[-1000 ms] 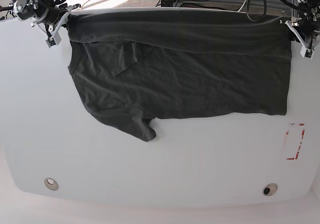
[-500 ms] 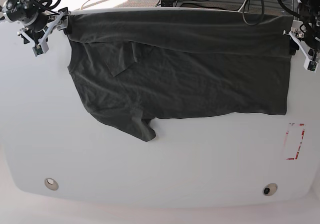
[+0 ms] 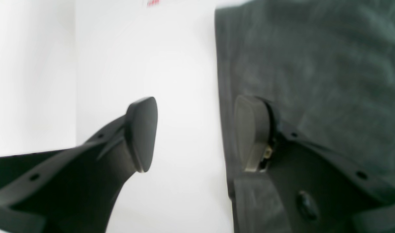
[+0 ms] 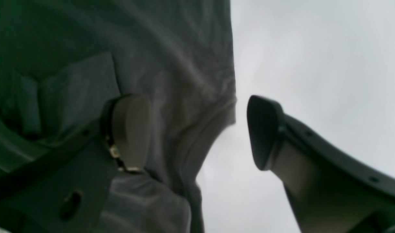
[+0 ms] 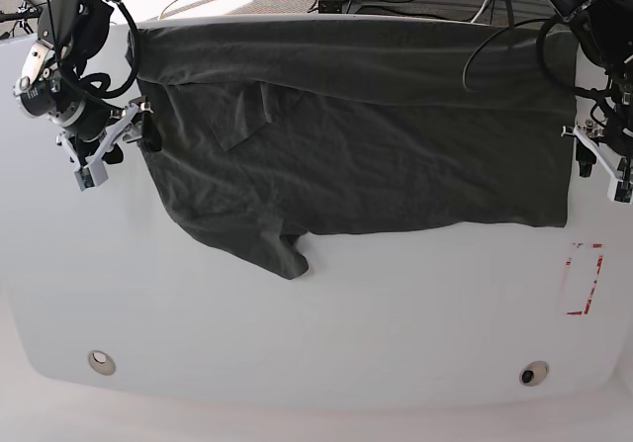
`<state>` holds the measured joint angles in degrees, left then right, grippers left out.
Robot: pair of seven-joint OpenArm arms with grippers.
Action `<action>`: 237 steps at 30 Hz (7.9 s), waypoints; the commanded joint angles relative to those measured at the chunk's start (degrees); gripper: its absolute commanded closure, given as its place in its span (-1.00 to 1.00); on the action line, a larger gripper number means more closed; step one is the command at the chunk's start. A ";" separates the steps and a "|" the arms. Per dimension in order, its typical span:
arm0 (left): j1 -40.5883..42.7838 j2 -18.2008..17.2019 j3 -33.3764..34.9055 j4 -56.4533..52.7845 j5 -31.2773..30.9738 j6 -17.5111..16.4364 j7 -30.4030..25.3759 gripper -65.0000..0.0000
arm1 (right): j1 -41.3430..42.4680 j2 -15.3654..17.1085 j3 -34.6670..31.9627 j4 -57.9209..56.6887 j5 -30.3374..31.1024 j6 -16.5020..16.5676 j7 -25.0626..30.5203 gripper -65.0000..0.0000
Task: Fold the T-shirt properly
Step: 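Move both grippers to the folded edge and grasp the shirt sides, then lift the folded edge with both grippers and fold it over toward the collar, then lay the folded strip down and adjust its end with the right gripper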
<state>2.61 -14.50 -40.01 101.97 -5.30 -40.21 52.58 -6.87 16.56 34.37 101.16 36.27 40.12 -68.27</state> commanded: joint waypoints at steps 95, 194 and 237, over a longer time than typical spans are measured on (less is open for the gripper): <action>-21.29 -2.25 9.46 -49.89 2.09 11.68 -22.47 0.59 | 31.71 -3.94 -15.86 -46.79 -22.60 -0.12 23.30 0.90; 19.94 6.02 4.98 5.50 0.07 0.21 -1.37 -0.04 | -15.85 -10.01 8.31 13.87 12.21 -0.12 -7.91 0.50; 8.77 6.55 6.65 -10.68 0.51 0.21 -1.28 -0.04 | 9.91 -4.47 -8.30 -12.24 -5.55 -0.12 -0.43 -0.63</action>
<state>11.25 -7.70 -33.36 91.31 -6.94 -39.97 48.62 1.89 11.42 27.88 90.91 29.87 39.92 -71.48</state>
